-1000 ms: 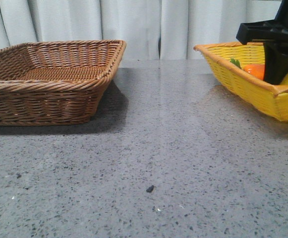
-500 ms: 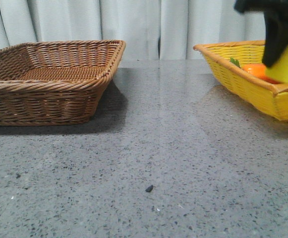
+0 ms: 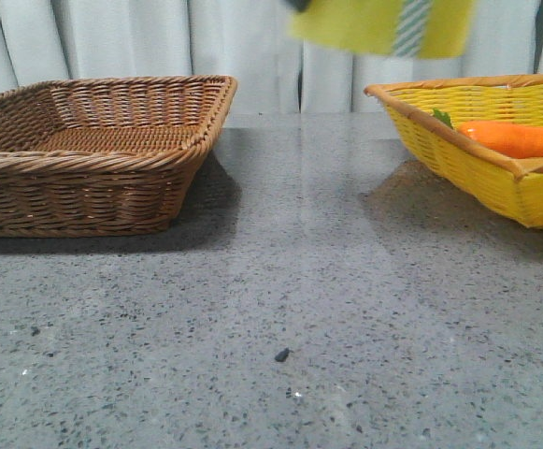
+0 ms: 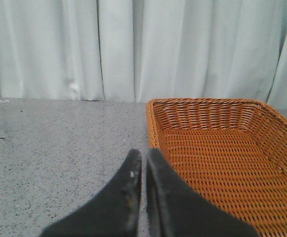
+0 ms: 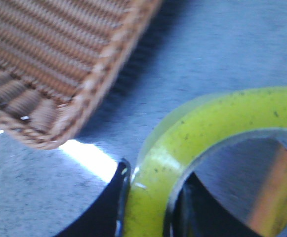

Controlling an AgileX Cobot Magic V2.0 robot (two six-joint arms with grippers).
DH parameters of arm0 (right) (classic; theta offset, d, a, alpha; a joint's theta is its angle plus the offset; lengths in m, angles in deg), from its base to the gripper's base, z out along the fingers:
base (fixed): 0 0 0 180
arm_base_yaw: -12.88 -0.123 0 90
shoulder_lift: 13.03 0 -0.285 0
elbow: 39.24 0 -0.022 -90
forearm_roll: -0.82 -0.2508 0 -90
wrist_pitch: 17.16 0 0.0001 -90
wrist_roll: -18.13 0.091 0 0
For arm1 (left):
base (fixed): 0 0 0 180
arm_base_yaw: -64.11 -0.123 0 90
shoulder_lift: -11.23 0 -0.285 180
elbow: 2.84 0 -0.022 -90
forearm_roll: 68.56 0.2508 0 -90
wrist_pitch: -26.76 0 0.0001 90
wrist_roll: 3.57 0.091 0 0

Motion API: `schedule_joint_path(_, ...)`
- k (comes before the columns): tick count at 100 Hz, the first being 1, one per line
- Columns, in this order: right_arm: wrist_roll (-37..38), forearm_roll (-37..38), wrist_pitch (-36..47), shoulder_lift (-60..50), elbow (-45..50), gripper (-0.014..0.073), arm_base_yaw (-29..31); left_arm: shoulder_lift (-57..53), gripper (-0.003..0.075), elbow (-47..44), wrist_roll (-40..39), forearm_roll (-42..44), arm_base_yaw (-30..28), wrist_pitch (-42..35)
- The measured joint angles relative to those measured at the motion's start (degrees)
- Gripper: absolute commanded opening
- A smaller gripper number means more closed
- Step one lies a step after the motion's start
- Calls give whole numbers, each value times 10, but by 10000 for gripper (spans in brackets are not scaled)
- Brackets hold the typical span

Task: Transfer tape with both arms
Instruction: 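Grasp the tape roll rim with the right gripper and lift it out, then set the tape roll on the table between baskets and release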

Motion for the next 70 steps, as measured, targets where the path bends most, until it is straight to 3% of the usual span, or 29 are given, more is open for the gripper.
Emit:
schedule_joint_path(17,0,0,13,53,0,-56,-37,0,-21,0,0,0,0,0)
schedule_joint_path(70,0,27,21,149,0,-54,-38,0,-21,0,0,0,0,0)
